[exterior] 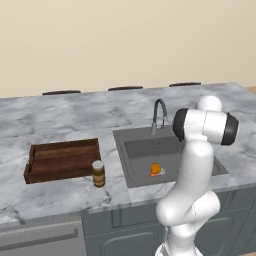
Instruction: Pick up all produce items and place them in the sink. Turn on the sink faucet to wash them. Then turn the sink off and put them in the tray.
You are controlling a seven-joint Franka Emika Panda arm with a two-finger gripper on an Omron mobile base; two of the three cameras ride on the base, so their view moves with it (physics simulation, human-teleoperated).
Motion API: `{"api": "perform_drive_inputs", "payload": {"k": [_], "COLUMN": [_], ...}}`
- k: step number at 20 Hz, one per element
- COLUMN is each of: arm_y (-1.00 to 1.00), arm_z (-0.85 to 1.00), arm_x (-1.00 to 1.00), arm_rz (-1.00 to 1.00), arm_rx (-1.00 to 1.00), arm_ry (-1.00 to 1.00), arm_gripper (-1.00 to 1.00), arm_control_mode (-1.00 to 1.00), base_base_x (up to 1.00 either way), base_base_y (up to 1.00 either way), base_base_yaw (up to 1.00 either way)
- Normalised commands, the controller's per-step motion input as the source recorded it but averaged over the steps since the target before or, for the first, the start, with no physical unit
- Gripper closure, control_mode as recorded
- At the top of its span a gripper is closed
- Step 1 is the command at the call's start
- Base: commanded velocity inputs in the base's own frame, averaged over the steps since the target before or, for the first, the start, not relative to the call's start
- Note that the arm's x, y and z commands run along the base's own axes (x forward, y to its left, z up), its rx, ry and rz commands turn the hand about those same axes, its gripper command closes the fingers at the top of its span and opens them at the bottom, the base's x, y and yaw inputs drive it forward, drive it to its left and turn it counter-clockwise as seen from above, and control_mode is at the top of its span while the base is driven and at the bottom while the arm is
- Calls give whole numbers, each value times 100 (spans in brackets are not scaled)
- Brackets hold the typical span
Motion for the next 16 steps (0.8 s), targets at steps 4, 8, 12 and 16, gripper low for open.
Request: {"api": "perform_drive_inputs", "payload": {"k": [4, 8, 12, 16], "arm_y": [0, 0, 0, 2], "arm_z": [-7, -6, -4, -3], "arm_x": [30, 29, 21, 16], "arm_rz": [4, 5, 6, 7], "arm_rx": [0, 0, 1, 0], "arm_ry": [-2, -3, -4, -3], "arm_gripper": [-100, -100, -100, -100], "arm_control_mode": [-100, -100, -100, -100], "base_base_x": [0, 0, 0, 0], "base_base_y": [0, 0, 0, 0], "base_base_yaw": [0, 0, 0, 0]}}
